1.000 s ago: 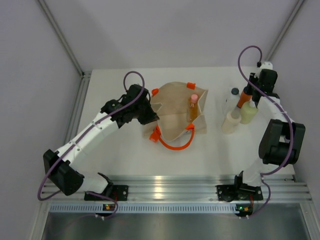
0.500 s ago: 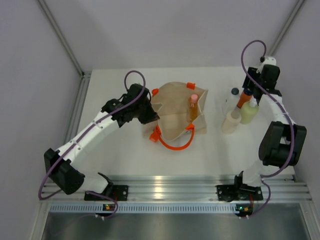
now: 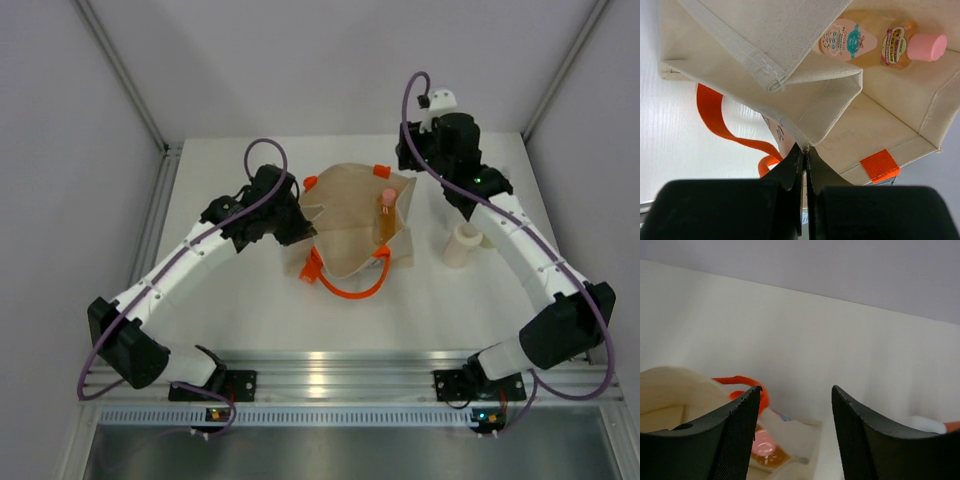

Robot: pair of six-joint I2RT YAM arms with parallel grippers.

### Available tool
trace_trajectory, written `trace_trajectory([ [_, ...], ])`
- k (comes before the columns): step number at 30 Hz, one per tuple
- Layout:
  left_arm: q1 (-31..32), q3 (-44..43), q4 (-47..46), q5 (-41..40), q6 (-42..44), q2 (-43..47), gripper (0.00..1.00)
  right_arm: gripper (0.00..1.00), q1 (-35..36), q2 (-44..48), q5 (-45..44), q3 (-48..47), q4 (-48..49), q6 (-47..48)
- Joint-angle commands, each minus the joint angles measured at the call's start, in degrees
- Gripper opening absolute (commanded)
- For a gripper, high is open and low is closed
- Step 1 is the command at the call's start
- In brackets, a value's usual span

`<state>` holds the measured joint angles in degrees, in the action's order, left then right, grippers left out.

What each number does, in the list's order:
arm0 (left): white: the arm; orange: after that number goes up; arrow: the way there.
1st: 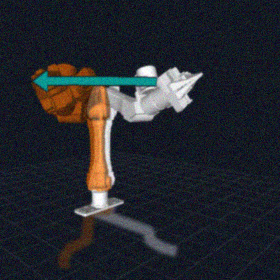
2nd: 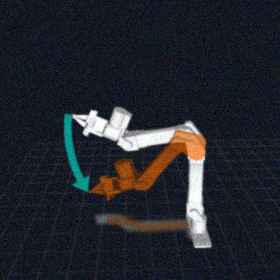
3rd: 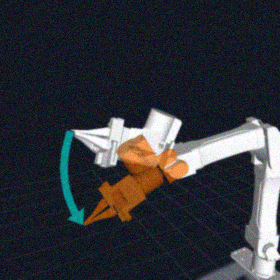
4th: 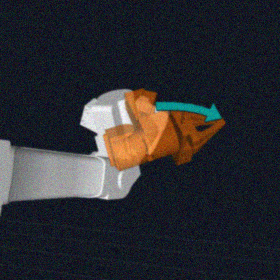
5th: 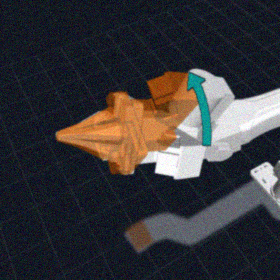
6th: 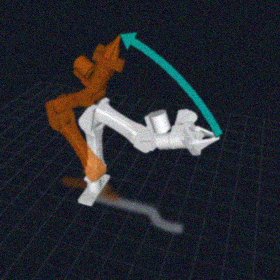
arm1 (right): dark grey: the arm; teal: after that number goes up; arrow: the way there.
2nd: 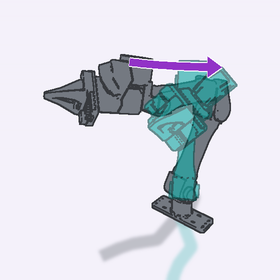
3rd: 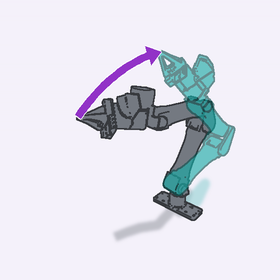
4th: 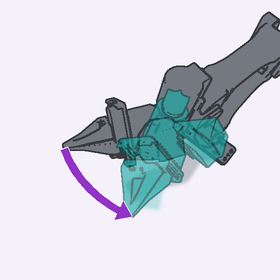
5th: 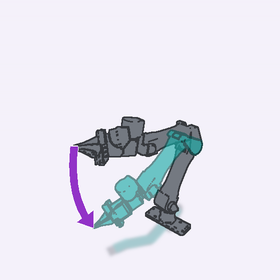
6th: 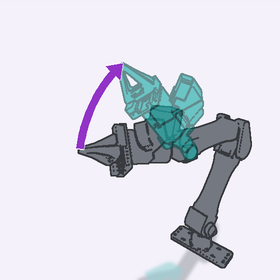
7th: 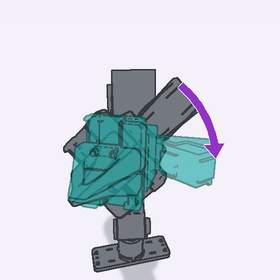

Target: Take the personal care products out of the canvas bag

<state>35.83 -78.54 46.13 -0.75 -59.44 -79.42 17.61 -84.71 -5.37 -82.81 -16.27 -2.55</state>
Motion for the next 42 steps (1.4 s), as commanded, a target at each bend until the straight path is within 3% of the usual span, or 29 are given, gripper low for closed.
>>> trace_trajectory([
  [1, -0.24, -1.09, 0.54, -0.3, -0.77, -1.7, 0.0, 0.57, 7.78, 4.02, -4.2, -3.59, -5.35, -2.72],
  [5, -0.33, -1.17, 0.45, 0.05, -0.5, -2.23, 0.0, 0.55, 16.65, 4.29, -6.33, -4.11, -6.49, -4.39],
  [11, -0.33, -1.7, 0.45, 0.49, -0.5, -2.67, 0.0, 0.53, 22.64, 1.56, -8.69, -5.79, -10.71, -7.2],
  [23, -0.33, -2.05, 0.45, 0.49, -0.94, -2.41, 0.0, 0.51, 22.74, -3.79, -15.28, -11.06, -22.22, -11.52],
  [42, -0.33, -1.09, 0.54, 0.14, -0.77, -1.09, 0.0, 0.51, 16.32, -9.6, -13.97, -10.27, -22.4, -6.51],
])
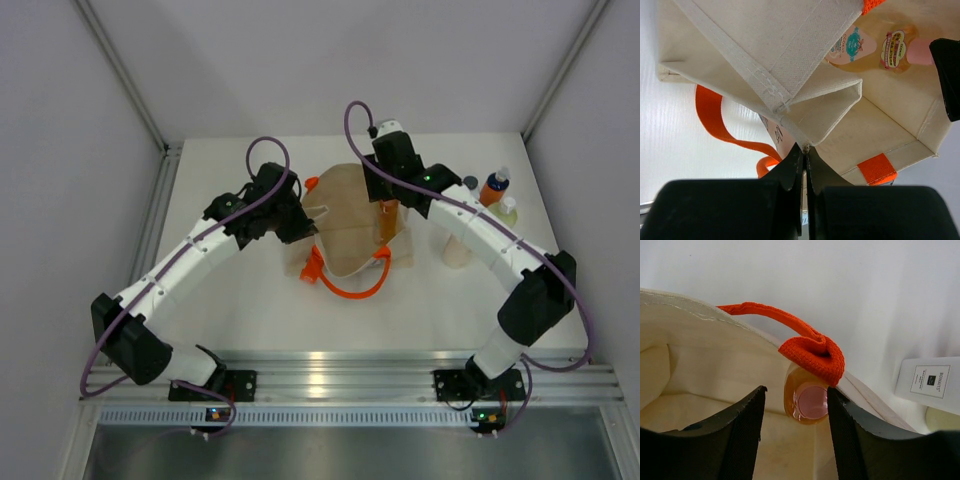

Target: Take the personal care products out of the canvas bag

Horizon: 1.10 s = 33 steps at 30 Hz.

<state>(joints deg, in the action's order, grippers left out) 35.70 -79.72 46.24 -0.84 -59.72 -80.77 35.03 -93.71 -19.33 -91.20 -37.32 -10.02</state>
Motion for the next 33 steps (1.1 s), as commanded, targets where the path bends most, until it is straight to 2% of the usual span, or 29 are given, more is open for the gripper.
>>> trace_trajectory([
  [1, -0.2, 0.18, 0.43, 0.14, -0.48, 0.26, 0.0, 0.52, -1.1, -0.51, 0.0, -1.7, -1.35, 0.97],
  [26, -0.63, 0.8, 0.43, 0.14, -0.74, 0.7, 0.0, 0.55, -0.57, -4.63, -7.21, -3.9, -8.73, 4.66],
  [33, -0.72, 0.8, 0.35, 0.05, -0.66, 0.62, 0.0, 0.56, -0.66, -5.6, -5.81, -4.07, -8.91, 3.17],
])
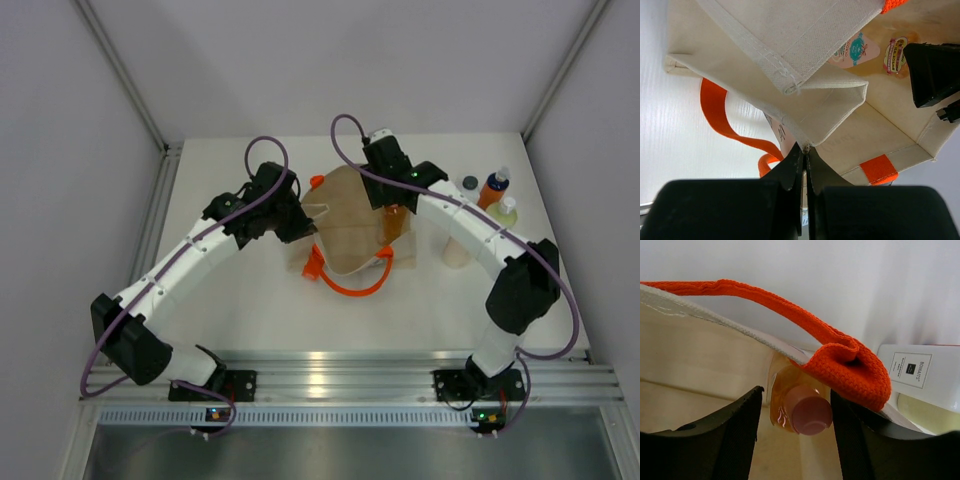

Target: Take the personal care products out of the canvas bag

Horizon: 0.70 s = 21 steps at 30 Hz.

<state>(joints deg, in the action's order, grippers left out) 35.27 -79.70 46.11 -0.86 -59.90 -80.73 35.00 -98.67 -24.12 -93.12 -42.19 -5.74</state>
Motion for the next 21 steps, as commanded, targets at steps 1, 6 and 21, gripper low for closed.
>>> trace_trajectory([
  [1, -0.37, 0.78, 0.56, 0.16, -0.39, 0.57, 0.0, 0.56, -0.55, -0.82, -0.76, -2.5, -4.21, -1.47],
  [6, -0.64, 0.78, 0.48, 0.42, -0.22, 0.57, 0.0, 0.54, -0.55, -1.17, -0.84, -4.0, -5.09, -5.07],
  [21, -1.51, 0.95, 0.47, 0.6, 0.13, 0.66, 0.0, 0.46, -1.96, -0.91, -2.33, -2.94, -5.35, -10.35],
])
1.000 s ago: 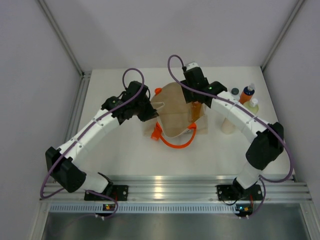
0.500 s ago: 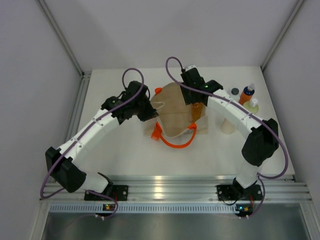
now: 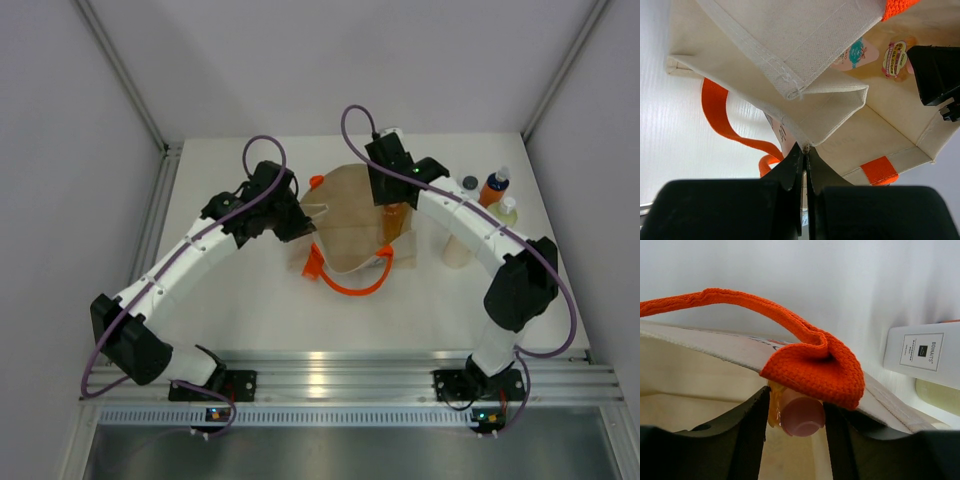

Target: Take the personal care products out of the canvas bag

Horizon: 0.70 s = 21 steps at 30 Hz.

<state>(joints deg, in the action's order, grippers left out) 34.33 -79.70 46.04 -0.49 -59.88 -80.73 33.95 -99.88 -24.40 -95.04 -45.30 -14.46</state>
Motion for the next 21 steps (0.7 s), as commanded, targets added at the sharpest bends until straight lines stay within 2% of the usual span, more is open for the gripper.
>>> trace_trajectory([
  [1, -0.58, 0.95, 0.54, 0.23, 0.2, 0.66, 0.0, 0.44, -0.99, 0.3, -2.23, -0.76, -2.34, -1.97],
  [16, -0.93, 0.95, 0.54, 2.25, 0.46, 0.49, 0.0, 0.36, -1.44, 1.26, -1.61, 1.62, -2.25, -3.47],
  [21, -1.01, 0.86, 0.54, 2.34, 0.64, 0.66, 0.0, 0.22, -1.35, 1.35, -1.26, 1.79, -2.25, -3.73],
])
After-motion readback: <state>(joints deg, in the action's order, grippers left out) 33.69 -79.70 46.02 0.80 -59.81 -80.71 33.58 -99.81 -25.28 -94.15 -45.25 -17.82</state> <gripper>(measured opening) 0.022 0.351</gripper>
